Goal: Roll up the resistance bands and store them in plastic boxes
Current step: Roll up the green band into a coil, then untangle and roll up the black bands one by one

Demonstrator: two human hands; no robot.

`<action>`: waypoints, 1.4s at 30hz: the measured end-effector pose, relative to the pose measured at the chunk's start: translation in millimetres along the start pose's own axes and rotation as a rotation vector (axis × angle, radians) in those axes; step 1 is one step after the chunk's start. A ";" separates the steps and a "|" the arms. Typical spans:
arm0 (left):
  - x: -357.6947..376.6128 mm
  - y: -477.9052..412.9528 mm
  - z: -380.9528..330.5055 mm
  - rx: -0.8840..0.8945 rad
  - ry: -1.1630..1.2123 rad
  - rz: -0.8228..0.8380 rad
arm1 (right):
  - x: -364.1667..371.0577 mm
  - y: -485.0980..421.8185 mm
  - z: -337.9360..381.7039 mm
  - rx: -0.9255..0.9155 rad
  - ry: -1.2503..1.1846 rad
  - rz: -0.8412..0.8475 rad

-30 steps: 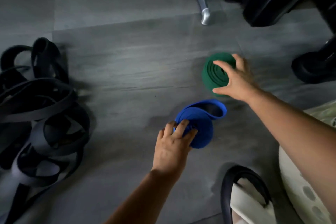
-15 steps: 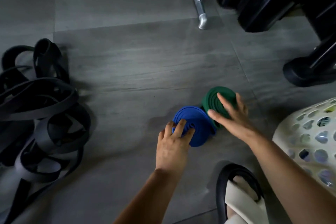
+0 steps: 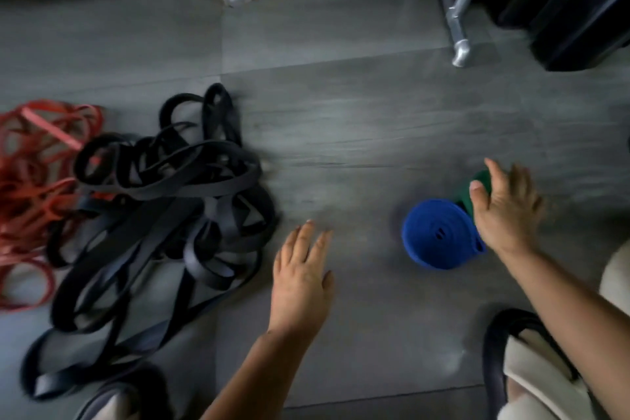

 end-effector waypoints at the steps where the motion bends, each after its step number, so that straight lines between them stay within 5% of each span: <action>1: -17.9 2.6 20.9 -0.061 -0.022 -0.072 | 5.0 4.3 23.2 -0.054 -0.023 0.006; 7: -96.4 4.4 108.2 -0.245 -0.051 -0.300 | 67.2 84.7 185.9 -0.467 -0.229 0.173; 11: -124.9 0.1 142.3 -0.430 0.163 -0.417 | 84.3 146.2 248.6 -0.471 -0.458 0.434; 14: -126.6 -8.9 171.4 -0.703 0.320 -0.318 | 86.4 181.2 264.0 -0.465 -0.502 0.552; 17: -126.3 -19.9 162.5 -0.771 0.439 -0.168 | 82.6 201.3 261.7 -0.440 -0.513 0.643; 23: -168.2 3.9 91.3 -0.524 0.465 -0.100 | 11.3 180.3 247.6 -0.321 -0.669 0.481; 32: -309.7 43.0 -36.9 -0.174 0.538 0.021 | -150.1 236.9 313.4 -0.704 -0.715 0.507; 36: -368.2 65.8 -59.4 -0.171 0.659 -0.049 | -209.9 268.0 334.5 -0.724 -0.791 0.614; 42: -441.3 104.5 -102.9 -0.049 0.842 -0.147 | -305.6 312.4 345.4 -0.878 -0.899 0.550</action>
Point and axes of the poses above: each hand's wrist, its own y-axis away from the middle knuckle, its own x-axis out of the palm, z = x × y, the point moved 9 cm from there along -y, towards the middle knuckle, and after that the axes turned 3 degrees about y, right-handed, at the moved point
